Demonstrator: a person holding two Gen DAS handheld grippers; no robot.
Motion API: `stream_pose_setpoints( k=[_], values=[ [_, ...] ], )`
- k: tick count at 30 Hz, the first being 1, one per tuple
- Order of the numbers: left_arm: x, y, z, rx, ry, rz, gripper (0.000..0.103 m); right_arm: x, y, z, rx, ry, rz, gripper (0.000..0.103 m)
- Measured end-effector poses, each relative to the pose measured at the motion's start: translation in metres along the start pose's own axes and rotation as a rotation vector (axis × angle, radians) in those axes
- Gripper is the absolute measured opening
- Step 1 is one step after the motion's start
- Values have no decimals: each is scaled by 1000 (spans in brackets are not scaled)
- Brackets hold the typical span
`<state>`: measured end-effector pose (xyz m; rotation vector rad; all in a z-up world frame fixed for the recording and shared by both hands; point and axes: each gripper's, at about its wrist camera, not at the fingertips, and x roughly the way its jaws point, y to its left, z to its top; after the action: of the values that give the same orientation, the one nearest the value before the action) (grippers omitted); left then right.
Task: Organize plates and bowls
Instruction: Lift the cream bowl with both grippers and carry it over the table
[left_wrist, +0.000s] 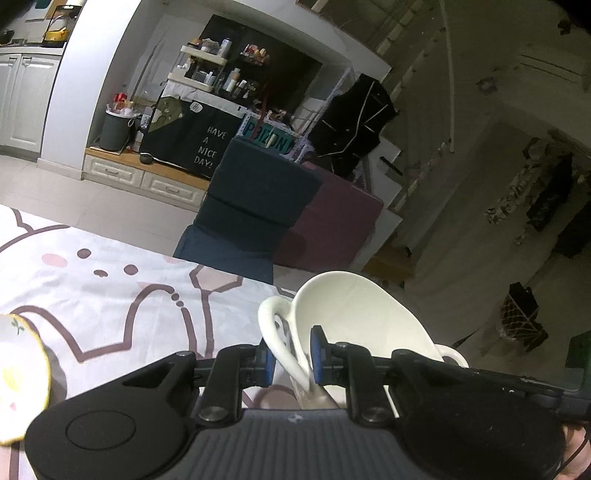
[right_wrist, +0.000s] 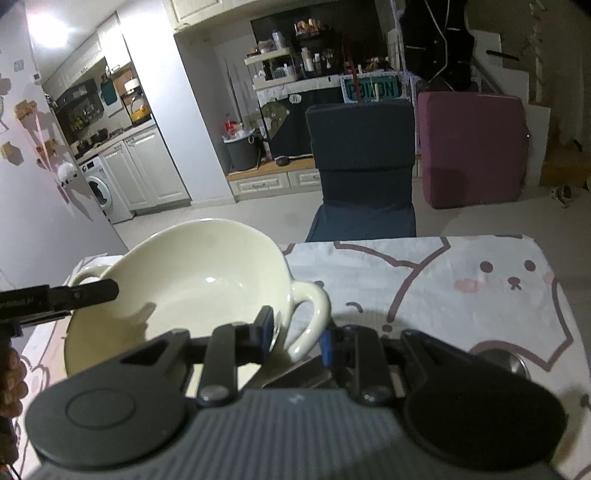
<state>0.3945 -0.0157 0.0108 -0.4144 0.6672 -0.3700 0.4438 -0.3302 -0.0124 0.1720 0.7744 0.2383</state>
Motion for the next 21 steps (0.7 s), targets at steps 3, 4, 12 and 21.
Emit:
stream_pose_setpoints(
  k=[3, 4, 12, 21],
  values=[
    [-15, -6, -6, -3, -3, -15, 20, -18, 1, -8, 4, -16, -4, 30],
    [-20, -8, -9, -1, -4, -19, 20, -22, 2, -11, 4, -19, -4, 30],
    [-57, -9, -37, -6, -9, -49, 20, -60, 10, -39, -17, -52, -6, 30],
    [-84, -1, -79, -22, 27, -67, 20, -86, 18, -76, -18, -49, 14, 30]
  ],
)
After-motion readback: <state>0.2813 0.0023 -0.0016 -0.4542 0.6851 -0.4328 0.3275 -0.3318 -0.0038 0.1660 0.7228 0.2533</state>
